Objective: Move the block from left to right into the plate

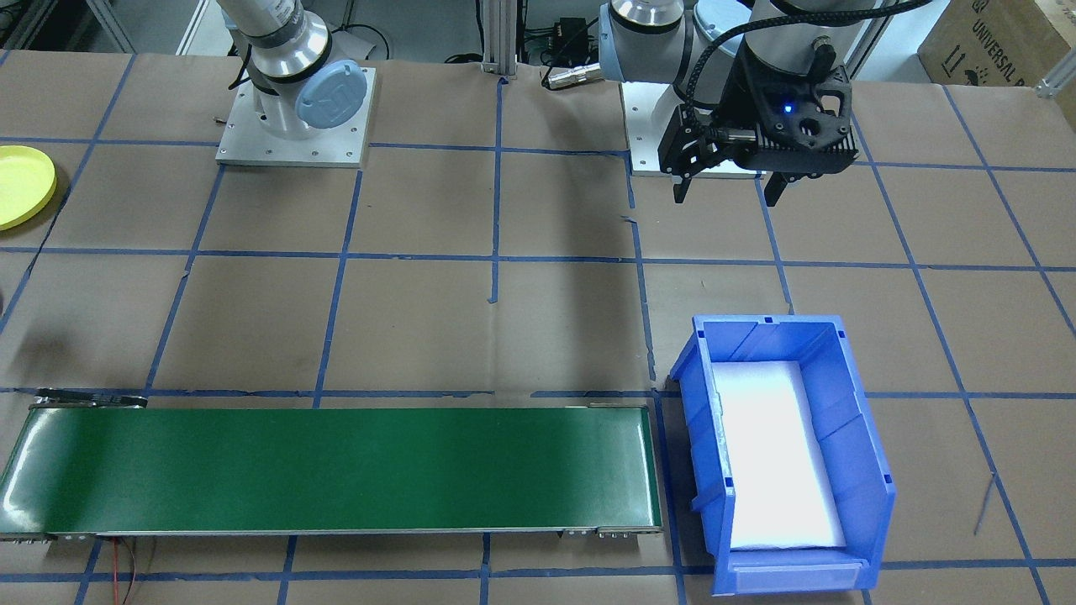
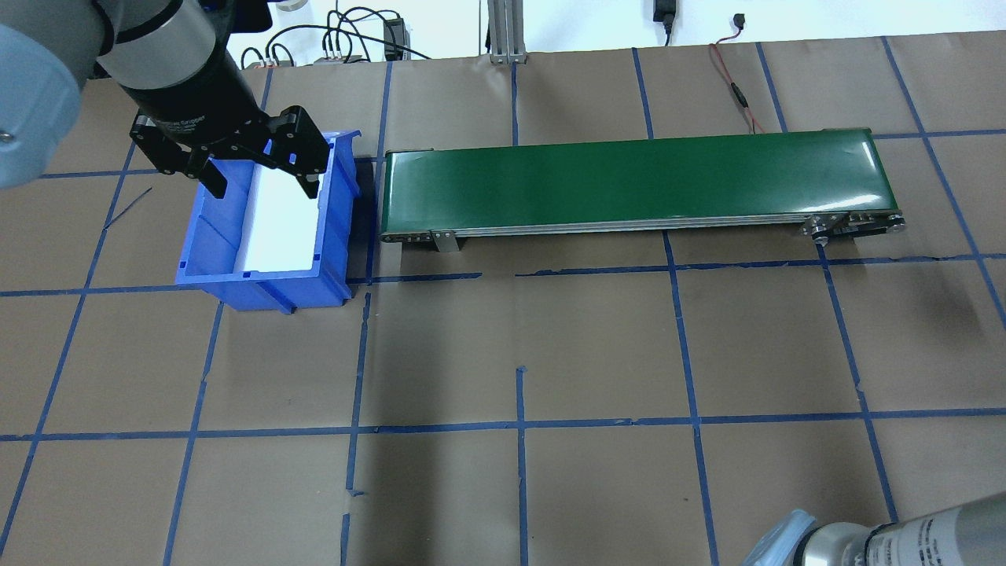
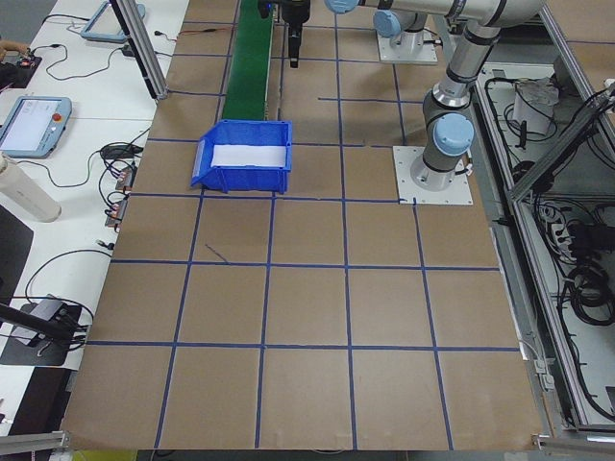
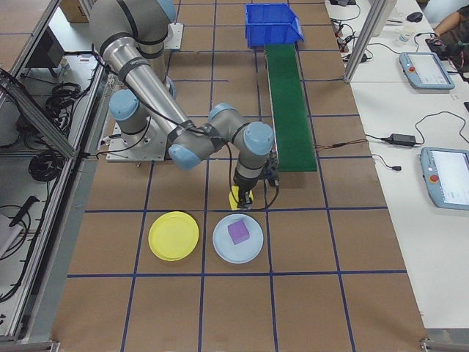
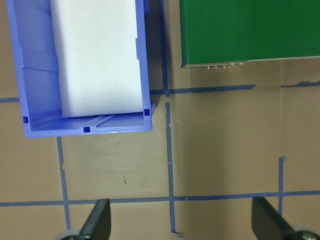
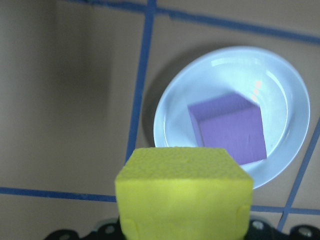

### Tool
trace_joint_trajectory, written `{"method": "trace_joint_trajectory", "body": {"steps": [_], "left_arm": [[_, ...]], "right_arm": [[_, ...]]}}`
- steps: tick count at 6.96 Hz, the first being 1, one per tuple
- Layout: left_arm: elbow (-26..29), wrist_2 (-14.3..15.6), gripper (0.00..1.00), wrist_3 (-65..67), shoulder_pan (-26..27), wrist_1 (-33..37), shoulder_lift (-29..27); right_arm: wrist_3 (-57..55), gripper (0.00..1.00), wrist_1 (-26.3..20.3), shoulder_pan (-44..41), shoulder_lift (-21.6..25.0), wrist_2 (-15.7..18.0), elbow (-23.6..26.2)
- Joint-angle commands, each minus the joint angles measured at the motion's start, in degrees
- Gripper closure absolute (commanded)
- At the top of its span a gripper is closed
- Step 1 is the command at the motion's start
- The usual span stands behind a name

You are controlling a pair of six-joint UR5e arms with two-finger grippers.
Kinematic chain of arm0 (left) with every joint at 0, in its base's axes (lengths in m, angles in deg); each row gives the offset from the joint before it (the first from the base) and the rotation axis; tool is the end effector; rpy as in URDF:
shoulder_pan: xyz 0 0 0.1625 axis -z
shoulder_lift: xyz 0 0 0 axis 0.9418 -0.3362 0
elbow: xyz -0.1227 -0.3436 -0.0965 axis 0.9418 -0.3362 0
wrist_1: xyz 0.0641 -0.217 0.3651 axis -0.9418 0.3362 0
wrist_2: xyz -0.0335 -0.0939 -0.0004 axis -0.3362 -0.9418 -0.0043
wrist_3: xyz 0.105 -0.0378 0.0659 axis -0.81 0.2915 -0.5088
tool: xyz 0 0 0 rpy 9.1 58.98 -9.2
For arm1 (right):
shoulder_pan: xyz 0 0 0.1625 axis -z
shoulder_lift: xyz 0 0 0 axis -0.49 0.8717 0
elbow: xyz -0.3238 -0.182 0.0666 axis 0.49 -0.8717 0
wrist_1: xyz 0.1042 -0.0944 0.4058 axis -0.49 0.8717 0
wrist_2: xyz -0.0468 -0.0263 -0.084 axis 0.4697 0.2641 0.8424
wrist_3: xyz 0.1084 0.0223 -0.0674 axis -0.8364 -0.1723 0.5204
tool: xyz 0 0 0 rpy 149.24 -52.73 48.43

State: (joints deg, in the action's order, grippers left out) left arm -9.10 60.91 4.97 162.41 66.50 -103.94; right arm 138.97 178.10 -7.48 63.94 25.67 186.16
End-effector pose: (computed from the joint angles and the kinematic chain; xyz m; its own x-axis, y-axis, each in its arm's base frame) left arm -0.1479 -0.4981 0.4368 -0.9989 0.0386 -0.0262 0.0390 0.9992 -0.0122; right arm -0.3880 -0.4273 0.2168 -0.9878 -0.1406 0.0668 -0.1273 0.9765 0.1738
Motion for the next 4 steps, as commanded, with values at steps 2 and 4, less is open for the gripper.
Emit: {"method": "trace_joint_trajectory", "body": {"steps": [2,4], "left_arm": [[0.04,0.0,0.0,0.0,0.05,-0.04,0.0],[0.04,0.0,0.0,0.0,-0.04,0.05,0.0]], "right_arm": [[12.99,0.55,3.57,16.66,0.24,-8.32,6.18],[12.84,0.55,7.96,20.99,0.24,-8.51,11.27]]}}
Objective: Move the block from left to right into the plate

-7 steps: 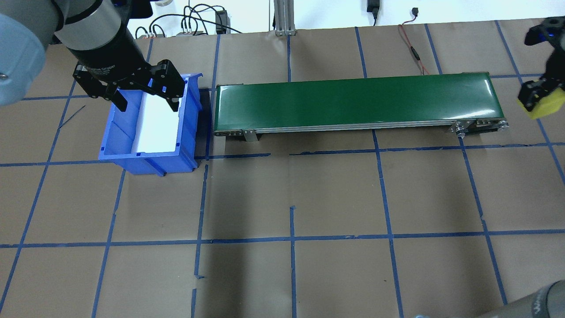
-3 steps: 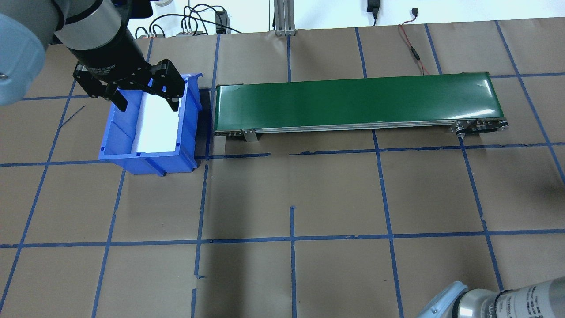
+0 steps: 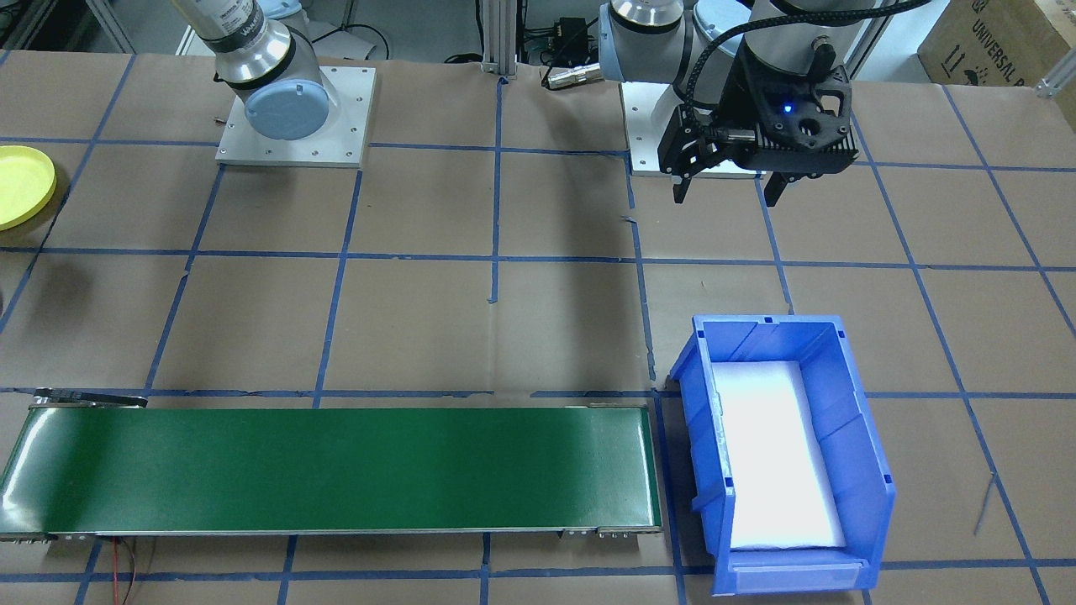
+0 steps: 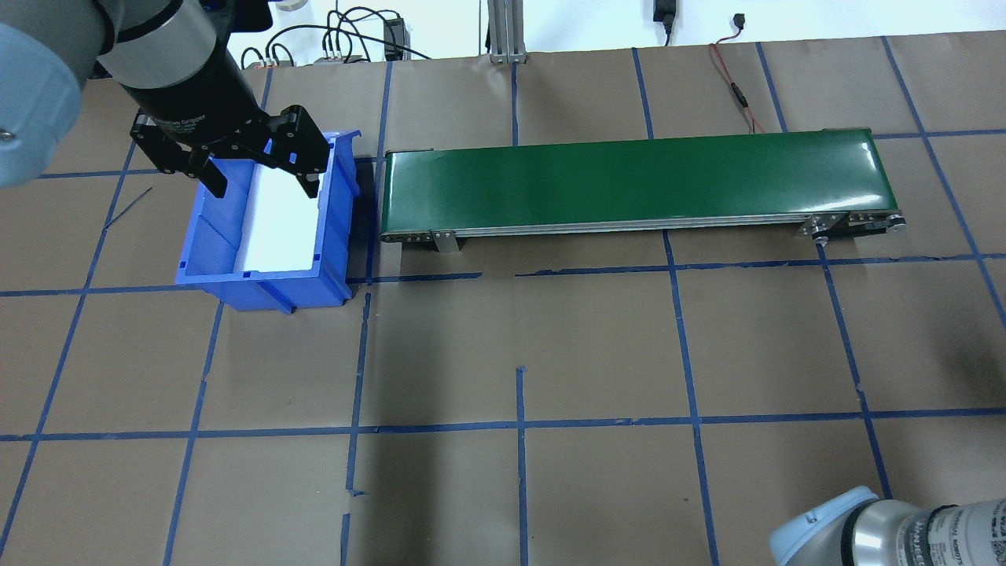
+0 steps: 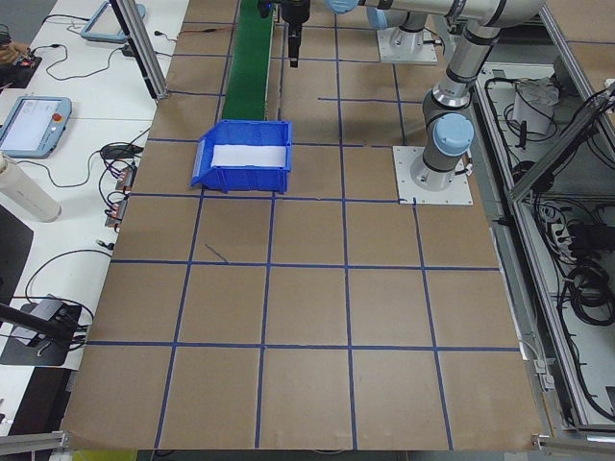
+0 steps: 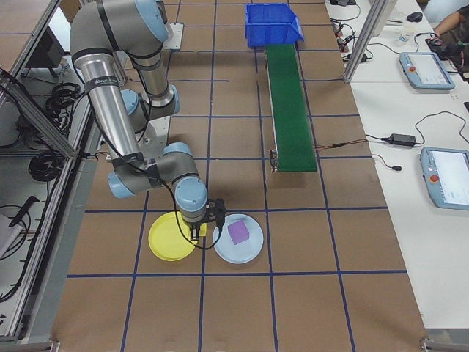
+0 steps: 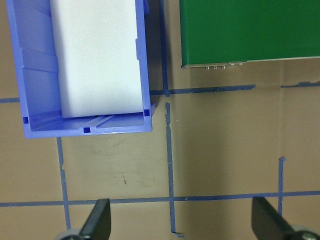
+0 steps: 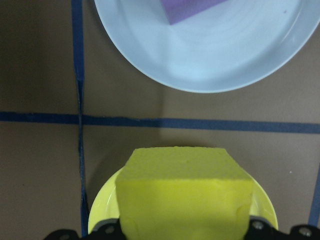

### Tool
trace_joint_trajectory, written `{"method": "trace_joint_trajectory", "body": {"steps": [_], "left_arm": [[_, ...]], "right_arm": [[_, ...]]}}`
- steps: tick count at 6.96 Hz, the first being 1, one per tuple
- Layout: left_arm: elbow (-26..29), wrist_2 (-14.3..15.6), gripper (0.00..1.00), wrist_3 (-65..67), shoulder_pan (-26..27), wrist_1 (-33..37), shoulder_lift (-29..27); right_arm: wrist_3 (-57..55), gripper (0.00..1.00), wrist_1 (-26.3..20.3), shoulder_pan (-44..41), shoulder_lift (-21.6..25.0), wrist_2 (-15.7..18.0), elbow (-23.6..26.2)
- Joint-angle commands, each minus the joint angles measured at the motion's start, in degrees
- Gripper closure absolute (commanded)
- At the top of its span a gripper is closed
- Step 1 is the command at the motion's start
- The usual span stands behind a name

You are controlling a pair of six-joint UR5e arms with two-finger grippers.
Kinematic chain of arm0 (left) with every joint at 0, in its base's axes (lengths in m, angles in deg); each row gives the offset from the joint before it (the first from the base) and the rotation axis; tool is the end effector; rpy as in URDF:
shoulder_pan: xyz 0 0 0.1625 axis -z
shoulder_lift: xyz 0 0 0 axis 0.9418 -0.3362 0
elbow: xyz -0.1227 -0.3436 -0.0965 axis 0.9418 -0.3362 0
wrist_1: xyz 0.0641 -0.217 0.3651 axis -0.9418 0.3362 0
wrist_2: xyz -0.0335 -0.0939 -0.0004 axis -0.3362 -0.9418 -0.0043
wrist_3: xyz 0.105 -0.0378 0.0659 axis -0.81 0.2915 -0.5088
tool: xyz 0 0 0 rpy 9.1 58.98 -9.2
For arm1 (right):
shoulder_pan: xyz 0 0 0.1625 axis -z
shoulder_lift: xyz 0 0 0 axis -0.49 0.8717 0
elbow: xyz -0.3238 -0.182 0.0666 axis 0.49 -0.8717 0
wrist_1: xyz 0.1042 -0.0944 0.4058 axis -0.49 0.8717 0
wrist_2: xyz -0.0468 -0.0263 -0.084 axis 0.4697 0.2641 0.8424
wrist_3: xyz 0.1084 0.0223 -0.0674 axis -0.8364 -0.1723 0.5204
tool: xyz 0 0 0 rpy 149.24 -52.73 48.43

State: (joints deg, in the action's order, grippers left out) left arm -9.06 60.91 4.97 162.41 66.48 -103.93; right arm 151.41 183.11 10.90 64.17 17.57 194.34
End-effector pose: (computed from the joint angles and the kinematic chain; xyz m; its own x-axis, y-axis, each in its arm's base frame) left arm -0.1479 -0.4982 0.4373 -0.9989 0.0386 -0.0262 0.0390 0.9992 -0.0134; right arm -0.4624 -0.2888 0.1613 -0.9977 -0.0291 -0.0617 -0.0331 0.9974 0.0644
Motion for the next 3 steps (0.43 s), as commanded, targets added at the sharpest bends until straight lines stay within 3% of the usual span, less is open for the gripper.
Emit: {"method": "trace_joint_trajectory", "body": {"steps": [1,3], "left_arm": [[0.0,0.0,0.0,0.0,0.06,0.06,0.0],[0.0,-0.09,0.0,0.0,0.06,-0.03,0.0]], "right_arm": [[0.23,0.55,5.94,3.66,0.01,-0.32,5.9],[0.14,0.54,7.03,6.74,1.24,-0.32,7.94]]}}
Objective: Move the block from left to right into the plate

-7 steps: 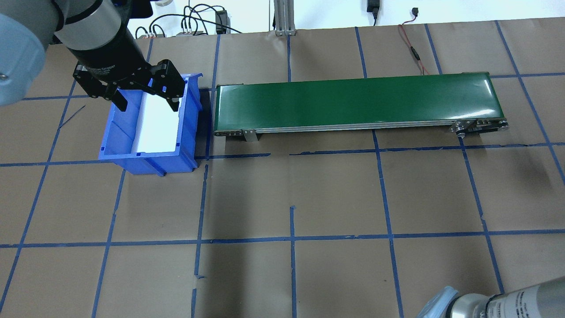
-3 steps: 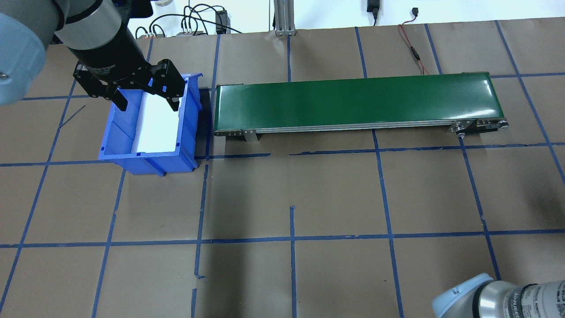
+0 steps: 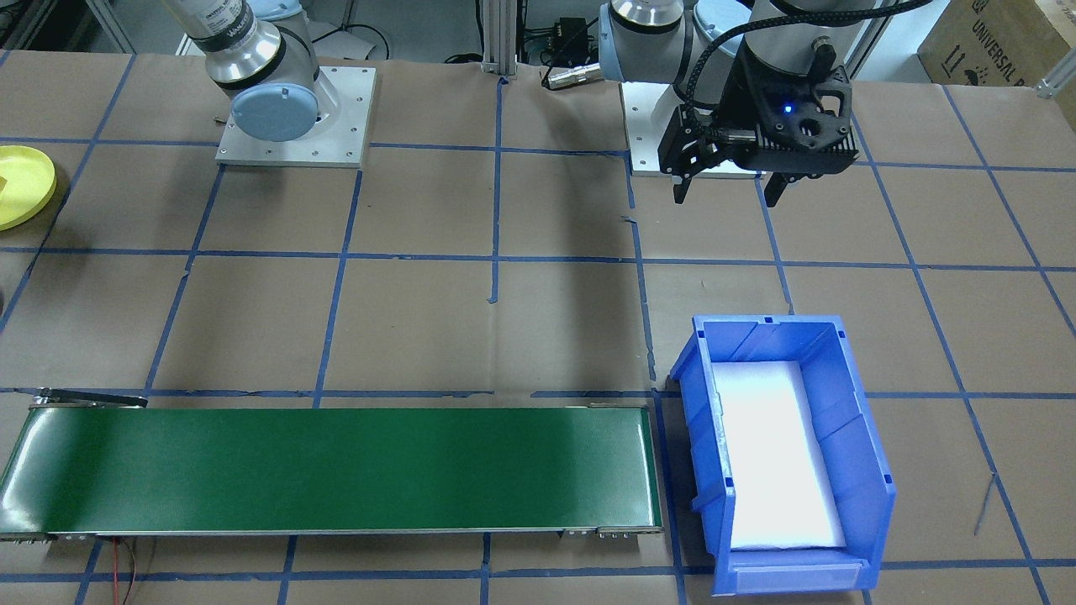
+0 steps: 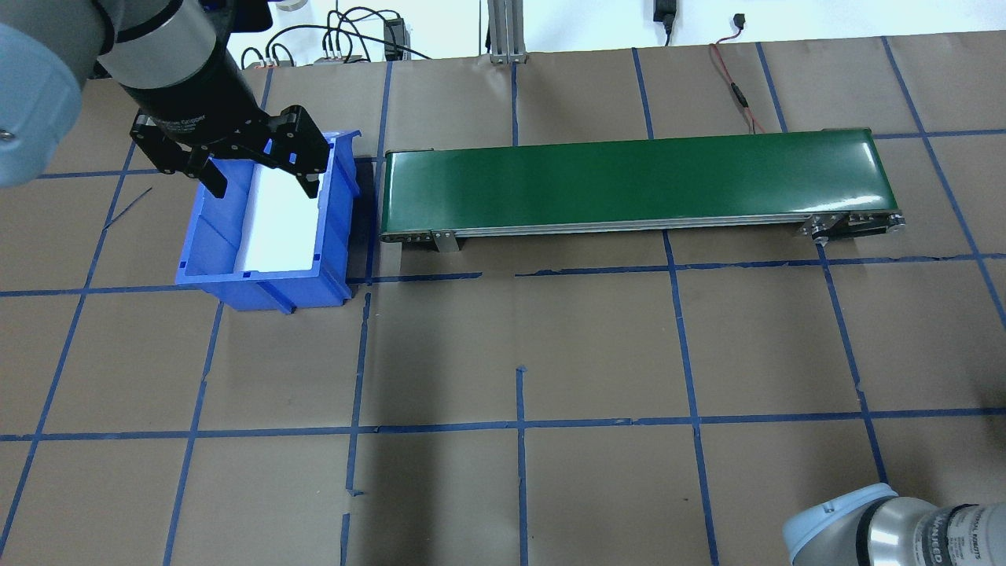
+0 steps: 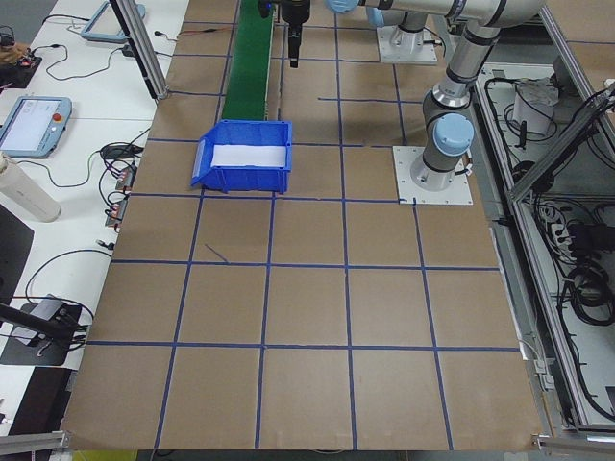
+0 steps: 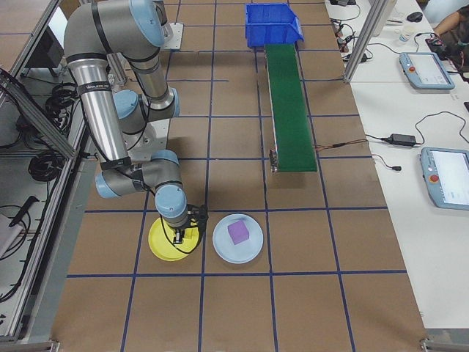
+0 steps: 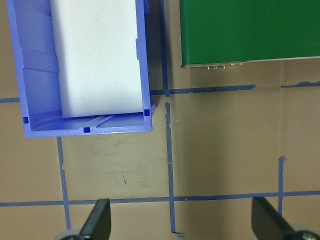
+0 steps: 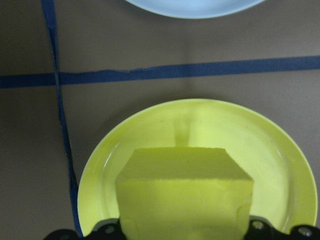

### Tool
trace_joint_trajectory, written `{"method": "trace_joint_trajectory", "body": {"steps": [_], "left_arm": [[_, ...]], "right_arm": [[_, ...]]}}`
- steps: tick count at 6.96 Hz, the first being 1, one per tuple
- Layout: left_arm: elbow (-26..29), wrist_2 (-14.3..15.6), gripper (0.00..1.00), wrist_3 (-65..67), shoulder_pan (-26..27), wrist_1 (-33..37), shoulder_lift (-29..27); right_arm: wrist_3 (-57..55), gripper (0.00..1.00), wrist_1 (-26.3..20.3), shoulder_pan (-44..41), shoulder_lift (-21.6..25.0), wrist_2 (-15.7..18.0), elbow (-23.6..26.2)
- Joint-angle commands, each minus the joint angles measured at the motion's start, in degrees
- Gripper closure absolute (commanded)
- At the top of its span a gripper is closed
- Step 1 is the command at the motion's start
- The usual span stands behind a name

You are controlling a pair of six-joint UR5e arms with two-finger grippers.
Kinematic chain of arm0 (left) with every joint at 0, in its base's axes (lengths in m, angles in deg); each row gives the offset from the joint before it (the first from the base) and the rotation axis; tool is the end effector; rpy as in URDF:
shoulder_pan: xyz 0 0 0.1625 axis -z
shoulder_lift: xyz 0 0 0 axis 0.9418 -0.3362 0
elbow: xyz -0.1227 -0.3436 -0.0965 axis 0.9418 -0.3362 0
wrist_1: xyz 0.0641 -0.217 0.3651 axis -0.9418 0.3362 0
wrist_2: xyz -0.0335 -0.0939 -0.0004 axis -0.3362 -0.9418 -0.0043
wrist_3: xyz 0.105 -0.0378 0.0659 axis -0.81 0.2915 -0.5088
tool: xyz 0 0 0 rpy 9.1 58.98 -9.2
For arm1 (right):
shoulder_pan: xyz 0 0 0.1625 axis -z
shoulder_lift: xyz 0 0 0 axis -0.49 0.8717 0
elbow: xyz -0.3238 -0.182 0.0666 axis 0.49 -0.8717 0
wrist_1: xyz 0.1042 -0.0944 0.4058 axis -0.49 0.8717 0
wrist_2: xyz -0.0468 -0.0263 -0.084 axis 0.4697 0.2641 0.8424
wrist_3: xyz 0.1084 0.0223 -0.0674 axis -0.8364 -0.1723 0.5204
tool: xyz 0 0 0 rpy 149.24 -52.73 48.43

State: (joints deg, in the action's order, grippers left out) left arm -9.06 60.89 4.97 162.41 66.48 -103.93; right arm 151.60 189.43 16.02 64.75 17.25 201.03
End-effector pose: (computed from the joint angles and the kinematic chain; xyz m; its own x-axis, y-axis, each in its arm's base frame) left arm -0.1480 -0.4981 0.4373 -0.9989 0.0386 -0.0258 0.0390 0.9992 -0.0134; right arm -0.4576 -0.2403 0.1278 -0.9966 0.0568 -0.0600 0.0533 0.9969 0.0579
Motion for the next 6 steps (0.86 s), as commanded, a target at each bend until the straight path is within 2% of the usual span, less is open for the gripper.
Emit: {"method": "trace_joint_trajectory", "body": {"steps": [1,2,5,6], "left_arm": [[0.0,0.02,0.0,0.0,0.05,-0.03,0.0],[0.0,0.02,0.0,0.0,0.05,-0.03,0.0],[0.0,0.02,0.0,0.0,0.05,-0.03,0.0],[0.0,0.02,0.0,0.0,0.05,-0.03,0.0]], "right_arm": [[-0.04,0.25,0.79,1.72,0.67,-0.61,1.18],[0.48,0.0,0.88,1.72,0.67,-2.88,1.0],[-2.14,0.0,0.79,0.15,2.06,-2.9,0.48],[-5.28,0.0,0.45,-4.83,4.51,-2.21,0.47]]}}
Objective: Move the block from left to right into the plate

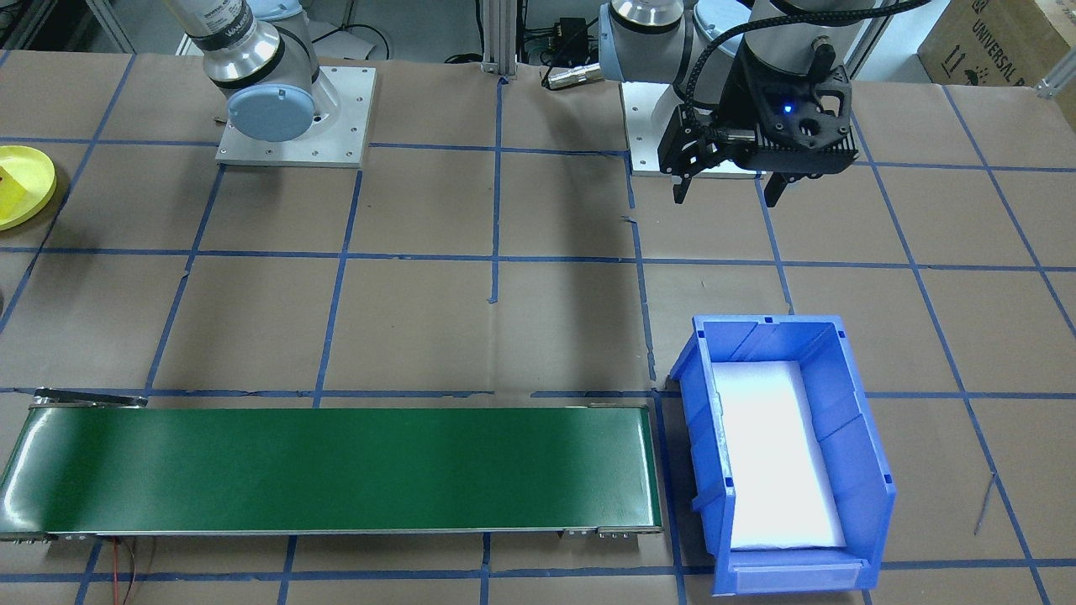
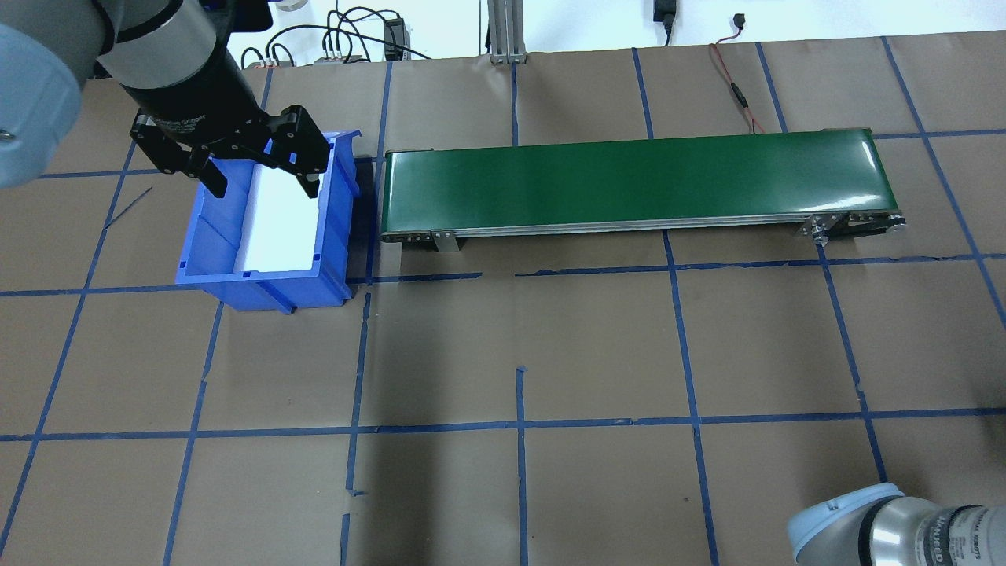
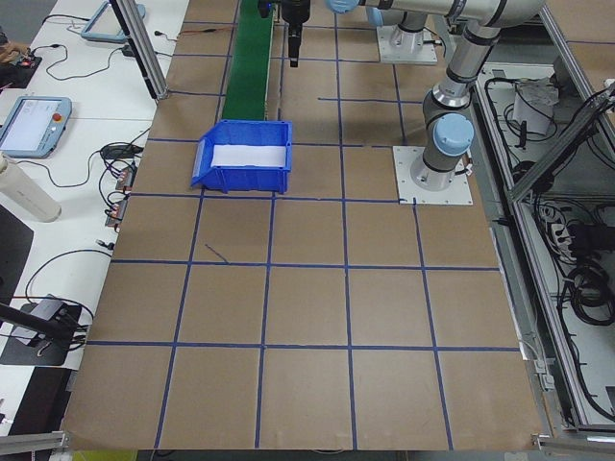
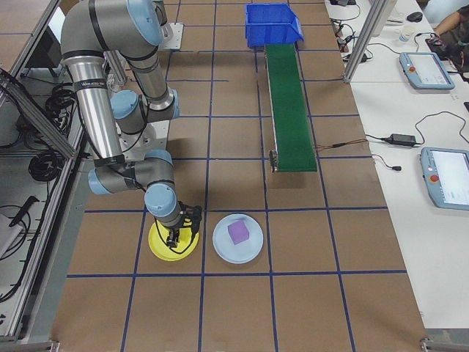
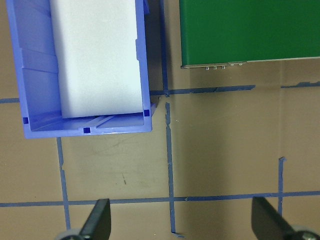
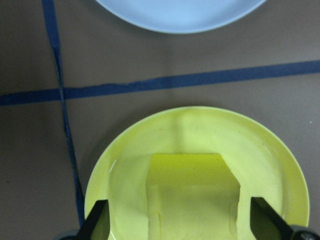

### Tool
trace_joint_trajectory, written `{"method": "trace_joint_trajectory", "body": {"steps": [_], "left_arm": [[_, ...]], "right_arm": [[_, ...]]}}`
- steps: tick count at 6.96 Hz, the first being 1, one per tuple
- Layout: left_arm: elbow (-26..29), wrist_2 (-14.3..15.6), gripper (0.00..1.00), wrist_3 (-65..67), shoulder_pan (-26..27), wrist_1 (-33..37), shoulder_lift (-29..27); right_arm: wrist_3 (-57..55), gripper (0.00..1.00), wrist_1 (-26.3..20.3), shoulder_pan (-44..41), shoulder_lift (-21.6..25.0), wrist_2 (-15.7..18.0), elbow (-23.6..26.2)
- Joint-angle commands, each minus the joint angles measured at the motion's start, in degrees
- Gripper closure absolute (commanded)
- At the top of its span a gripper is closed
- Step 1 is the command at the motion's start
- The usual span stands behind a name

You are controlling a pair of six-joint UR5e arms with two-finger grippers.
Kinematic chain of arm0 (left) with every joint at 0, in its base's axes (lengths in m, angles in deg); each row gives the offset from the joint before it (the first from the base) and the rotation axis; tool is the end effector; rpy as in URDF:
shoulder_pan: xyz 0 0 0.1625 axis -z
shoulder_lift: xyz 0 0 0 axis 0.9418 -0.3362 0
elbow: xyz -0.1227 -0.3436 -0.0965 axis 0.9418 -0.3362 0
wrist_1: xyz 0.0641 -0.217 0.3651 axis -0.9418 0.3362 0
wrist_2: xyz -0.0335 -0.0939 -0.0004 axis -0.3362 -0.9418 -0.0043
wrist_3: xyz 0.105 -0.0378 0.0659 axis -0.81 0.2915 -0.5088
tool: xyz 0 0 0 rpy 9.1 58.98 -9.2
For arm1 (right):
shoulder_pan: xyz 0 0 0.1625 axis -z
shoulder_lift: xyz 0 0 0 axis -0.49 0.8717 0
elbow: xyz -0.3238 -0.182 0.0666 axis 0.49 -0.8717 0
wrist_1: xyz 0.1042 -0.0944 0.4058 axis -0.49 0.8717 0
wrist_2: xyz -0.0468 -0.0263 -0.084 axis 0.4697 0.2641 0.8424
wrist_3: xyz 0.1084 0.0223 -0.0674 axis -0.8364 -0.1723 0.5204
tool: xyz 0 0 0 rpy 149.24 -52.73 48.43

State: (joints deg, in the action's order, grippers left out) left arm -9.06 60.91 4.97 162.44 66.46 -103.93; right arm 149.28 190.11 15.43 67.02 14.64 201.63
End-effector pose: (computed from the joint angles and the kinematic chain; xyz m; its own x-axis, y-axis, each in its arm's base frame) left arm -0.1482 -0.4981 0.4374 -0.9989 0.0391 -0.0262 0.0395 0.9991 -0.0137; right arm -0.4523 -0.2504 0.1444 -0.9957 0.0868 -0.0336 0.0868 0.9962 0.0040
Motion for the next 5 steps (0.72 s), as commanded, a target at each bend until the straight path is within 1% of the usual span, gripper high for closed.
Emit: {"method": "trace_joint_trajectory", "body": {"steps": [1,2,3,4,5], "left_arm": [[0.0,0.0,0.0,0.0,-0.06,0.0,0.0],[0.0,0.0,0.0,0.09,0.02,0.0,0.0],[0.0,0.0,0.0,0.09,0.02,0.0,0.0],[0.0,-0.09,0.0,0.09,0.02,0.0,0.0],[0.0,-0.09,0.0,0.09,-0.06,0.0,0.0]], "right_arm": [[-8.13,0.0,-1.19,-11.16,4.87,6.76,-1.0],[-14.71,0.0,-5.64,-18.45,6.55,8.39,-2.84],[-22.6,0.0,-11.34,-26.96,7.43,8.49,-6.16],[-28.95,0.01,-18.53,-34.36,9.01,8.41,-10.02],[-36.23,0.01,-25.82,-39.39,12.24,7.97,-12.85]]}}
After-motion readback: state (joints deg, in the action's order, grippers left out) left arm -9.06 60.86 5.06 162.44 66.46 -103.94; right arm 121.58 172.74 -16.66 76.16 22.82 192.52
